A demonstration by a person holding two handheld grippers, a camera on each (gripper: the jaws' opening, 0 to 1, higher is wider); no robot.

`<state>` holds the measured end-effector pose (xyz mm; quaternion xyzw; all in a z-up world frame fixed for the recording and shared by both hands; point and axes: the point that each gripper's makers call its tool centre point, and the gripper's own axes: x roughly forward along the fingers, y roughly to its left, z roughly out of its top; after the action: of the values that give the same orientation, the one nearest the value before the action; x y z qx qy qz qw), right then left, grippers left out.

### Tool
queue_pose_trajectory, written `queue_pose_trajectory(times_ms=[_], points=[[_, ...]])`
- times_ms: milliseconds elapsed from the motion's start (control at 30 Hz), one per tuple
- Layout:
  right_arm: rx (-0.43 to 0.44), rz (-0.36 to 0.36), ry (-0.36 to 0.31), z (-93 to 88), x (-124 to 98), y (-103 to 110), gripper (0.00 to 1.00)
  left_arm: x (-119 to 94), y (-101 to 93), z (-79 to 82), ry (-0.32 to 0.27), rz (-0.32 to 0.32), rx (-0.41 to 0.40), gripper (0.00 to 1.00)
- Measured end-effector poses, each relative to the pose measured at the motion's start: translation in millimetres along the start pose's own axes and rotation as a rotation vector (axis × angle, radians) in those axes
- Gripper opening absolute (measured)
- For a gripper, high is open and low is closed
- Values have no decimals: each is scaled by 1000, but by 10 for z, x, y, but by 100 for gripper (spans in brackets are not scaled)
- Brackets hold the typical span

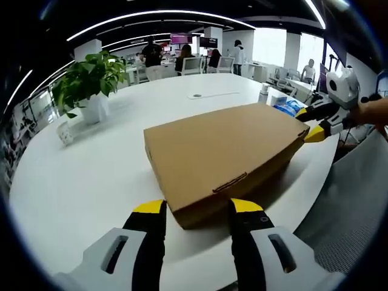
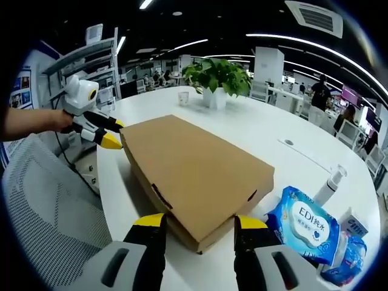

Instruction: Operate the shoe box by opening the lid, removing the specified soft item, and placing it in the target area until the item is outside and the box remains undamaged.

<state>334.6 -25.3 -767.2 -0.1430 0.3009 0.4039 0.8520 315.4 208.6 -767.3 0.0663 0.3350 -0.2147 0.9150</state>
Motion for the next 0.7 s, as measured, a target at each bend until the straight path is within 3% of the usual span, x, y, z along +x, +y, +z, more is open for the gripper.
queue_pose_trajectory(times_ms=[700], points=[[11,-6,21,-93,81,1,42,86,16,-54,14,-5,-29,41]])
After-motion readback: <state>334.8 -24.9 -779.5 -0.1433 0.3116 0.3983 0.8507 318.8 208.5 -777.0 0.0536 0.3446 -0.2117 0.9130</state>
